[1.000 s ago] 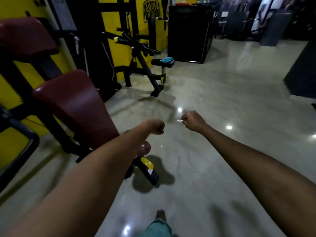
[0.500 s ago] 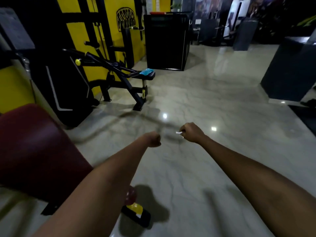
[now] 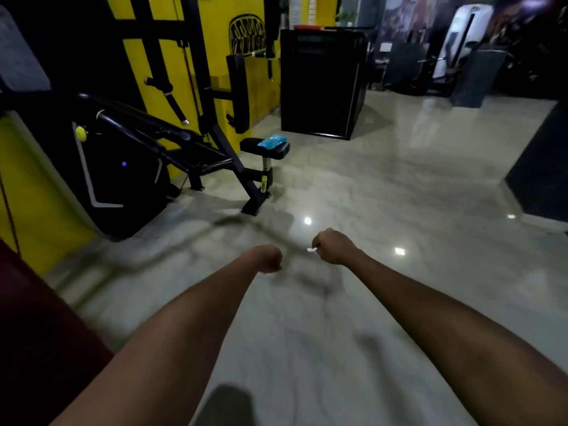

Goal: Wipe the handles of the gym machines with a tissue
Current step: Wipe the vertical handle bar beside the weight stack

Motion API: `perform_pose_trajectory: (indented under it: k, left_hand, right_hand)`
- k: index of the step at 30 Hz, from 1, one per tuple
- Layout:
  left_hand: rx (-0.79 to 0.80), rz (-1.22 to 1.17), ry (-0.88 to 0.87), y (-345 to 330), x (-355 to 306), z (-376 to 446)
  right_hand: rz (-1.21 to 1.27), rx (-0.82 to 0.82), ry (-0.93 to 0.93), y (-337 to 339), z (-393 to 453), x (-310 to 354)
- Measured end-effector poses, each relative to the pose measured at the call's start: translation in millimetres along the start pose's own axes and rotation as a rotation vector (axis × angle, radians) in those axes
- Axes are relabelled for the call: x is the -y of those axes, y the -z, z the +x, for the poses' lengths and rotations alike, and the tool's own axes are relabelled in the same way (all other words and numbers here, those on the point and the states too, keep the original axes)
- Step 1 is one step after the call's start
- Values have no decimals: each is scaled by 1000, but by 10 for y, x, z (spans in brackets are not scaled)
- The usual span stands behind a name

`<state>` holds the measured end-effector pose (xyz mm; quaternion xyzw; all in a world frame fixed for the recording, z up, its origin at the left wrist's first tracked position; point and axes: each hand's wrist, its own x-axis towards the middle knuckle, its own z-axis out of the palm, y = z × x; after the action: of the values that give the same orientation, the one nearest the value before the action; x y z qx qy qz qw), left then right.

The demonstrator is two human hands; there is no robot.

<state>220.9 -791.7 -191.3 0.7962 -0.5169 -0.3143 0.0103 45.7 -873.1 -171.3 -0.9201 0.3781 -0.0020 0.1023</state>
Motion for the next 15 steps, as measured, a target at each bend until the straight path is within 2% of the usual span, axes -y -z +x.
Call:
perform_pose_trajectory:
  k: [4,8,13,15]
  left_hand:
    - [11,-74,18,386,-197,319]
    - [5,-255,119,616,-294,726]
    - [-60,-235,164,912,-181,1523]
    - [-85,-167,123,1071,-167,1834]
  right_hand:
    - [-1,1,82,184,700,-287]
    - [3,41,183,203,1309,-441]
    - [-50,96,266,189,2213,-652]
    - [-58,89,290,208,2612,-731]
